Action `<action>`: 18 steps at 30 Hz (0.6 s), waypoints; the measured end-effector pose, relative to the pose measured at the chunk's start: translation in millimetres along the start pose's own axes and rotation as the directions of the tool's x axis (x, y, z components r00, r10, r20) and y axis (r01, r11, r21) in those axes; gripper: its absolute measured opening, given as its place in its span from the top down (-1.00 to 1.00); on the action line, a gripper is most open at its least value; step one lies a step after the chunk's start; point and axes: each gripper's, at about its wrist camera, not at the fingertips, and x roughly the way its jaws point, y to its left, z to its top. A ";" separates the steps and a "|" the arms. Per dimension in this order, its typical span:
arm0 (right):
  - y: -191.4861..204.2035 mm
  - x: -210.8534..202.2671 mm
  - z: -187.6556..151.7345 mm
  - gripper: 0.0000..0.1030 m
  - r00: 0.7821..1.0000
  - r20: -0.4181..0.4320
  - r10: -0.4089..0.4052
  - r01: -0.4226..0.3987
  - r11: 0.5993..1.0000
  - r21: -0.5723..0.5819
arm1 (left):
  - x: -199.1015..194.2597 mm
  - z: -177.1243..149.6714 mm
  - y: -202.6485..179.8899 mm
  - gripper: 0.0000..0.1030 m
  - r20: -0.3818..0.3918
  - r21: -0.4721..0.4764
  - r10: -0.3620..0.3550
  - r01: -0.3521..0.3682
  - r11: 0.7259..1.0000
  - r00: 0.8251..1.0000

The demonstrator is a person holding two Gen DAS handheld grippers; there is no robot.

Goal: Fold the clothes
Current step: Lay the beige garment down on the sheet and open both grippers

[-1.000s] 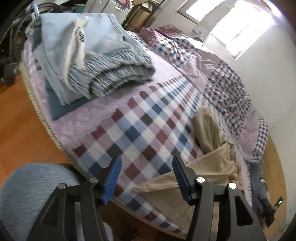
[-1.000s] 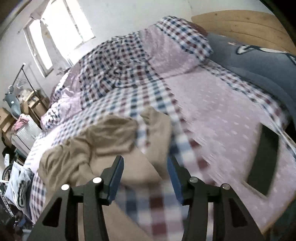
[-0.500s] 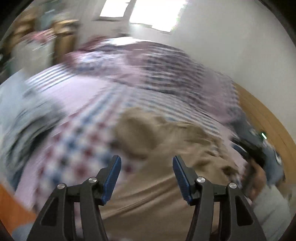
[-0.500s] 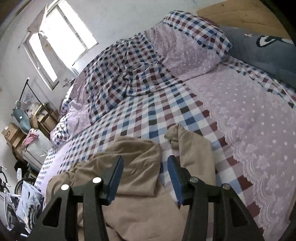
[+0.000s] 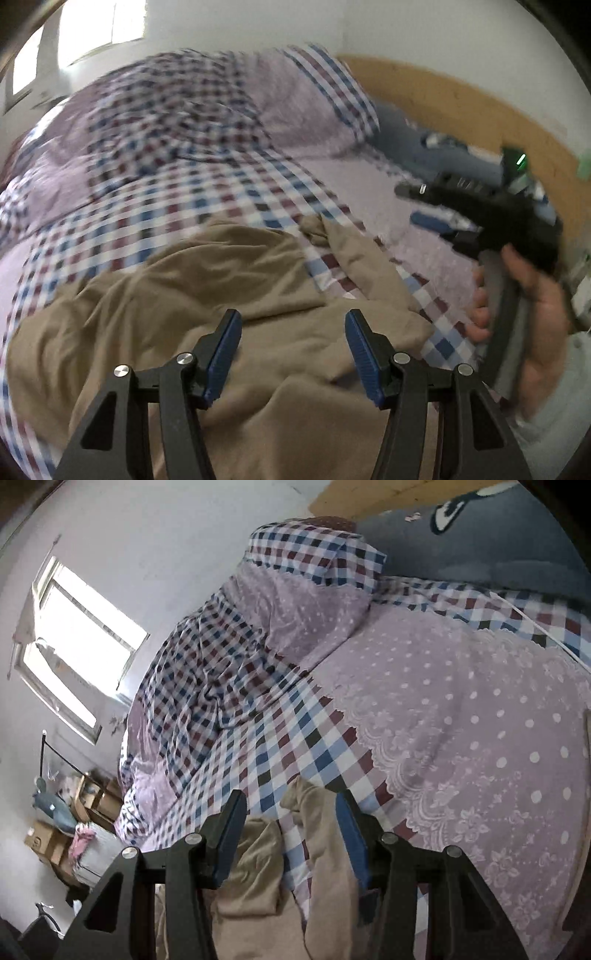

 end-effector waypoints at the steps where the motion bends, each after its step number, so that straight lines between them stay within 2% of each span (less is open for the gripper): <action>1: 0.3 -0.2 0.6 -0.06 1.000 -0.001 0.005 -0.005 1.000 -0.001 | 12.5 5.3 -6.5 -0.21 -0.017 0.024 0.015 -0.014 1.000 1.000; 5: 2.4 -0.6 2.8 -0.06 1.000 -0.006 0.021 -0.021 1.000 -0.007 | 53.9 19.6 -25.0 -0.21 -0.088 0.111 0.066 -0.056 0.992 0.994; 8: -0.3 -2.1 4.1 -0.06 1.000 -0.001 0.029 -0.029 1.000 0.010 | 87.7 27.5 -37.3 -0.21 -0.151 0.191 0.118 -0.088 0.978 0.981; 13: -8.1 0.0 5.6 -0.06 0.999 -0.005 0.033 -0.033 0.998 0.054 | 124.1 33.4 -40.4 -0.21 -0.204 0.249 0.180 -0.127 0.960 0.962; 15: -10.4 0.2 5.8 -0.06 0.999 -0.007 0.037 -0.037 0.997 0.066 | 139.2 33.7 -36.6 0.05 -0.239 0.257 0.205 -0.142 0.956 0.949; 16: -10.6 0.1 5.7 -0.06 0.999 -0.008 0.038 -0.038 0.997 0.067 | 143.6 33.7 -33.3 0.36 -0.252 0.252 0.208 -0.144 0.957 0.945; 18: -10.1 -0.2 5.6 -0.06 0.999 -0.010 0.039 -0.038 0.997 0.065 | 148.9 34.9 -24.8 0.51 -0.270 0.224 0.191 -0.132 0.966 0.944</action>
